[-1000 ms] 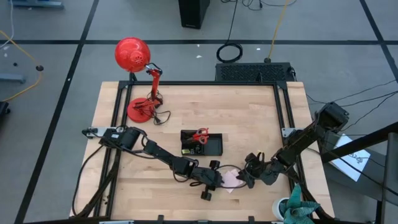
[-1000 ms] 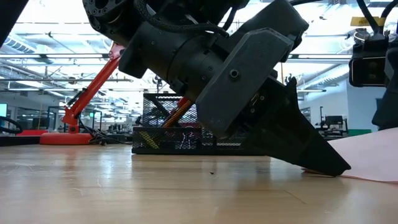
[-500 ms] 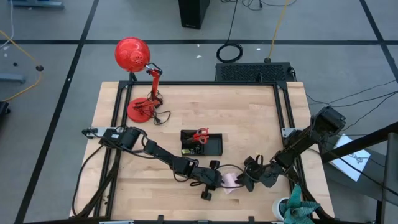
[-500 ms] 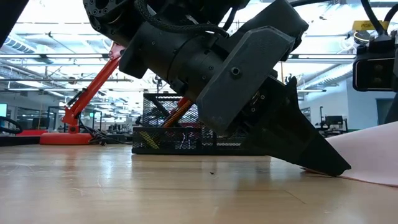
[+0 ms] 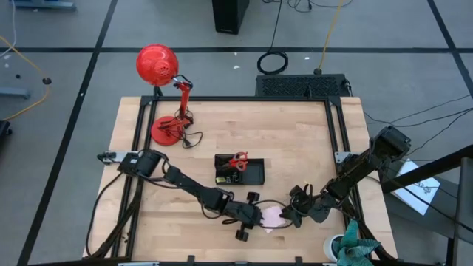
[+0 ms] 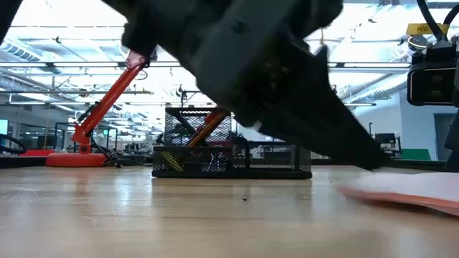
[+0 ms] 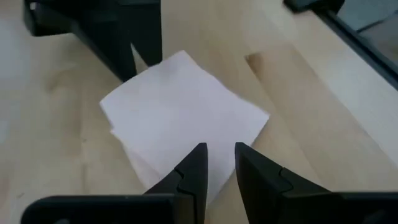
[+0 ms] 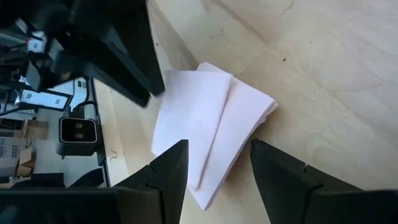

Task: Pick and place office supplies into organizer
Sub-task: Put the sticky note into the desk organizer

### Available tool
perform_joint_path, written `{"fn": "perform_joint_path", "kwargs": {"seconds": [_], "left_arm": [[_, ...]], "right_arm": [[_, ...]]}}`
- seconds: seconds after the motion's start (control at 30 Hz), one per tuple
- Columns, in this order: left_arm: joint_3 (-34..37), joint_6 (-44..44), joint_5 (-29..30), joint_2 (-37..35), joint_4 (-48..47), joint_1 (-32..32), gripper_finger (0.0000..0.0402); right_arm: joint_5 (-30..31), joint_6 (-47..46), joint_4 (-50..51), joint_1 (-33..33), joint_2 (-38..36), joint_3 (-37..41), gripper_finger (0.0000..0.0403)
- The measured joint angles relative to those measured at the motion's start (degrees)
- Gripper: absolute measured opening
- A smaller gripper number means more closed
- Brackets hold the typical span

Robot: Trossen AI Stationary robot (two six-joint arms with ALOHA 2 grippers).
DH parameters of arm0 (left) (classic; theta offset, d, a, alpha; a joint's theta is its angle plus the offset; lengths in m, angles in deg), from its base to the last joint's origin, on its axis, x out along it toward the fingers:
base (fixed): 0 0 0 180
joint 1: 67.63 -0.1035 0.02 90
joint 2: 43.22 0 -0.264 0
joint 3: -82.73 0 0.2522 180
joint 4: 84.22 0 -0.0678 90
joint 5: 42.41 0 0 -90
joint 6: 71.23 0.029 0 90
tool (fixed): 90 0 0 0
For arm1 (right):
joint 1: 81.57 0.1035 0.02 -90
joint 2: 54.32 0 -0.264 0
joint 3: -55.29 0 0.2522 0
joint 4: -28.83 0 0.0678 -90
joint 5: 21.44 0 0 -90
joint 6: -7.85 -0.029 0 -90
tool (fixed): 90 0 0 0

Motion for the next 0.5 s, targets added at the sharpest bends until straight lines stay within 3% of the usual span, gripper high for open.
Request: {"fn": "perform_joint_path", "kwargs": {"seconds": [0.23,0.33,0.5], "left_arm": [[-0.1,-0.2,3.6,-2.9,-4.6,2.0,0.0088],[-0.1,-2.4,1.9,-3.7,-8.5,3.0,0.0088],[-0.2,-4.4,-3.4,-2.6,-6.0,4.7,0.0088]], "right_arm": [[0.1,0.0,0.1,0.0,0.0,0.1,0.0167],[0.1,0.1,0.3,0.0,0.0,0.1,0.0167],[0.2,0.1,0.5,0.0,0.1,0.1,0.0167]]}}
